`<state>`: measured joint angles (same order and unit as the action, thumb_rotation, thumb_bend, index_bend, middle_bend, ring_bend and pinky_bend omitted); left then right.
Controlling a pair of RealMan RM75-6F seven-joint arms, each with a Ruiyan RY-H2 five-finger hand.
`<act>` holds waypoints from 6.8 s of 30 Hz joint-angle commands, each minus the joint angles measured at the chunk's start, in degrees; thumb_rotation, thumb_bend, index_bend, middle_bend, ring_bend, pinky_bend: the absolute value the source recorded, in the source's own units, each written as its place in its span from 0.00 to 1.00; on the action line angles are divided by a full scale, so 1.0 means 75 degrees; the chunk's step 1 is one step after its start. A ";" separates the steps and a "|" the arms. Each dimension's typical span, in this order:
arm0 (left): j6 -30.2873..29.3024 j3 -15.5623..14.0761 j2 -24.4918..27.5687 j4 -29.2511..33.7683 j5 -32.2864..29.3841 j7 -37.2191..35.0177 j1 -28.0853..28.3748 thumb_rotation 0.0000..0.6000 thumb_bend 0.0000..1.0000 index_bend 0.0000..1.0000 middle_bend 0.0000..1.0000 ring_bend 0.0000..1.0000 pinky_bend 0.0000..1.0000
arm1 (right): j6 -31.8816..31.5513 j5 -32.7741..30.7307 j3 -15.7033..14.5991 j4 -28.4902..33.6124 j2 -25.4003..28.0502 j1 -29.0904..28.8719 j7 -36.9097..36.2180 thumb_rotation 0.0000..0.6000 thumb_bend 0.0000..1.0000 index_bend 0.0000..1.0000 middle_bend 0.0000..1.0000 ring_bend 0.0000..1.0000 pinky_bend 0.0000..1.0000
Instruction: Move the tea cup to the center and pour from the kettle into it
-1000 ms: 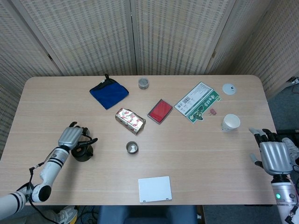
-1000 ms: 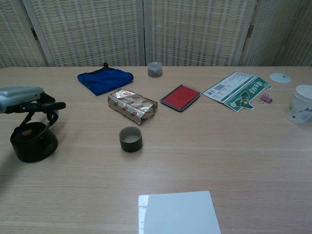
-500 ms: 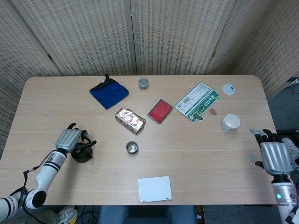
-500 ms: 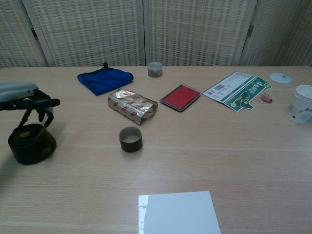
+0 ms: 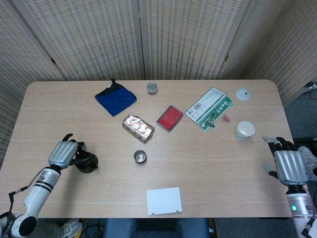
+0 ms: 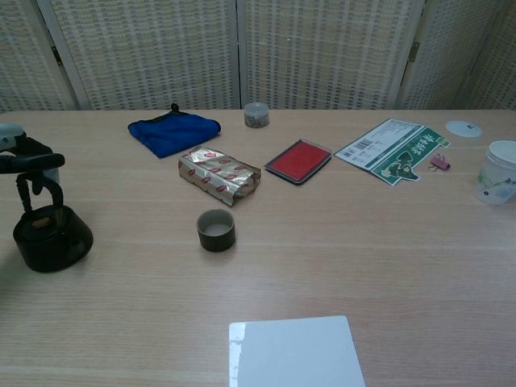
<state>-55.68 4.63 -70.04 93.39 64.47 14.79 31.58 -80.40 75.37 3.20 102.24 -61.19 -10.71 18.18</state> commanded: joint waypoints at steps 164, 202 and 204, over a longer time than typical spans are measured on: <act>-0.0996 -0.0733 -0.1125 -0.0926 0.1689 0.0871 -0.1072 1.00 0.05 0.47 0.46 0.37 0.02 | 0.0092 -0.0277 0.0523 0.0237 0.0527 0.0142 -0.0272 1.00 0.21 0.19 0.25 0.14 0.24; -0.0593 -0.0507 -0.1165 -0.1234 0.1705 -0.0299 -0.0881 0.52 0.05 0.85 0.91 0.75 0.01 | 0.0040 -0.0391 0.0596 0.0236 0.0478 0.0144 -0.0242 1.00 0.21 0.19 0.25 0.14 0.24; -0.0554 -0.0428 -0.1120 -0.1187 0.1656 -0.0533 -0.0852 0.41 0.05 0.88 0.94 0.78 0.02 | 0.0048 -0.0402 0.0604 0.0232 0.0477 0.0139 -0.0251 1.00 0.21 0.19 0.25 0.14 0.24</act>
<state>-60.11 0.77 -78.77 84.21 77.22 12.15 24.92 -80.05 72.37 7.71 103.99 -57.61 -9.66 16.31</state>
